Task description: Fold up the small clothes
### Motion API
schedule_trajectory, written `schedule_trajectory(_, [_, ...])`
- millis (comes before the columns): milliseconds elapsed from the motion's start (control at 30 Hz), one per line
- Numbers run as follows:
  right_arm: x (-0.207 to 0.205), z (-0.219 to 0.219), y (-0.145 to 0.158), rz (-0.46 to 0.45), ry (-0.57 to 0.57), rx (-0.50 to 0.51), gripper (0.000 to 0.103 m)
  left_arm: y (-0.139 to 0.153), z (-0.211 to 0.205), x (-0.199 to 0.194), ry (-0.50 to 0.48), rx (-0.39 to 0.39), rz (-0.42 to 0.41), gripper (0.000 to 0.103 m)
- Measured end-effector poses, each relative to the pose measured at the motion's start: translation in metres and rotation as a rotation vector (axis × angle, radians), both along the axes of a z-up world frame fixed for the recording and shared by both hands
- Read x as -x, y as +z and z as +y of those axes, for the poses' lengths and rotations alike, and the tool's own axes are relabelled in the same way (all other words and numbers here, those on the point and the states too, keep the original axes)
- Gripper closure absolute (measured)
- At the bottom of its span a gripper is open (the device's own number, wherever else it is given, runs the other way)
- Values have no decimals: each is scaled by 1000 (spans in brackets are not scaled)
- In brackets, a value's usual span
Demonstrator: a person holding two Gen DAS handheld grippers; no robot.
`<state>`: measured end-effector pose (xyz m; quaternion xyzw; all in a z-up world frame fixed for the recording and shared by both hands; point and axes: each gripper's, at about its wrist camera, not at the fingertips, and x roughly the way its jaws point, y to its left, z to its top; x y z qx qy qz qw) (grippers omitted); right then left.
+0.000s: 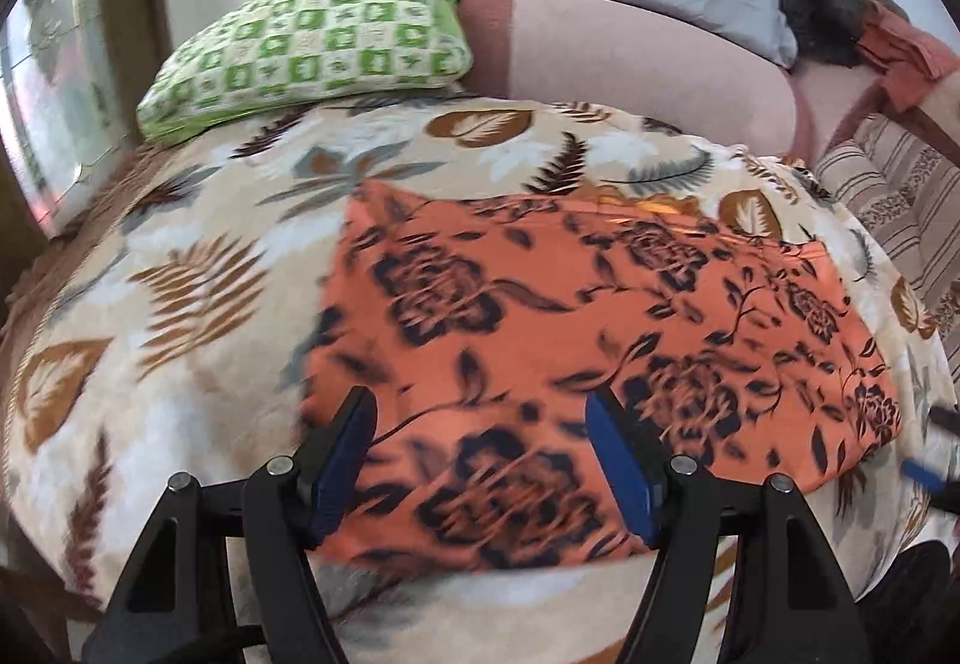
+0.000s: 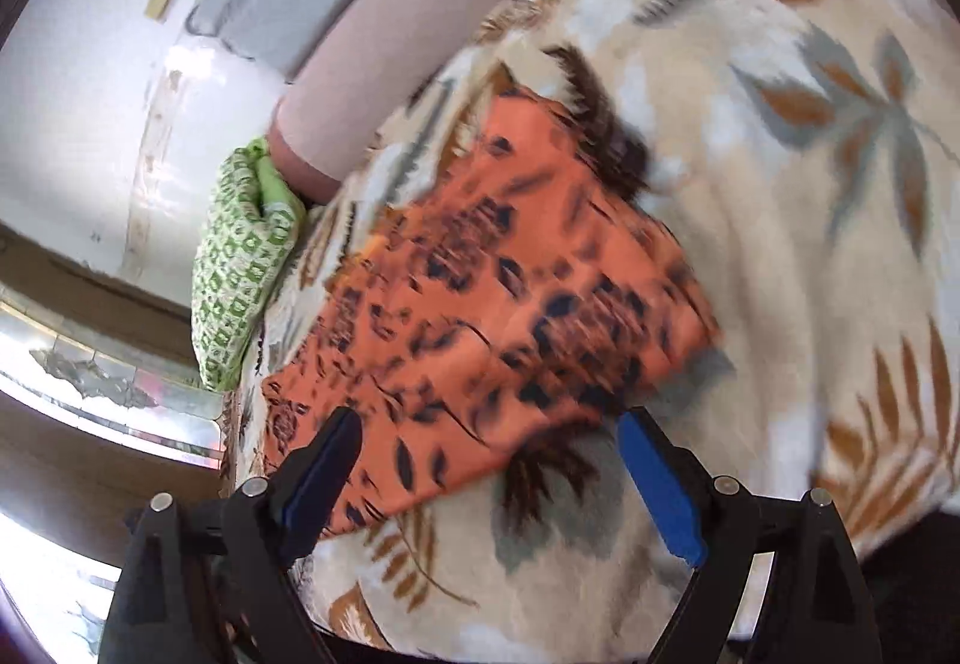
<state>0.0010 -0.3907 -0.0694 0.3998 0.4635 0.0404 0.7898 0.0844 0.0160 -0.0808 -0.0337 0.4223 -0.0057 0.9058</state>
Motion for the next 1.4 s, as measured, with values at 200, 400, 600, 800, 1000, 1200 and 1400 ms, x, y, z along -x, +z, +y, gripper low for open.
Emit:
schedule_trajectory(200, [-11,-20,-37,79,-96,-134,13,-46,-16,-32,-11,-98,119,26])
schedule_trajectory(400, [-25,-40,-40,52,-201,-192,10,-13,-24,-33,-7,-32,31,26])
schedule_trajectory(600, [-41,-45,-42,56,-238,-207,9,-7,-66,-54,-88,-6,-2,26])
schedule_trajectory(800, [-42,-48,-44,56,-233,-191,9,-56,-108,-77,-131,-173,121,23])
schedule_trajectory(1000, [-45,-44,-39,54,-237,-175,7,-11,-91,-60,-95,-60,10,24])
schedule_trajectory(1200, [-51,-34,-39,70,-200,-100,7,-48,-96,-65,-99,-142,87,19])
schedule_trajectory(1400, [-57,-34,-38,82,-205,-92,7,-11,-84,-50,-81,-91,15,19])
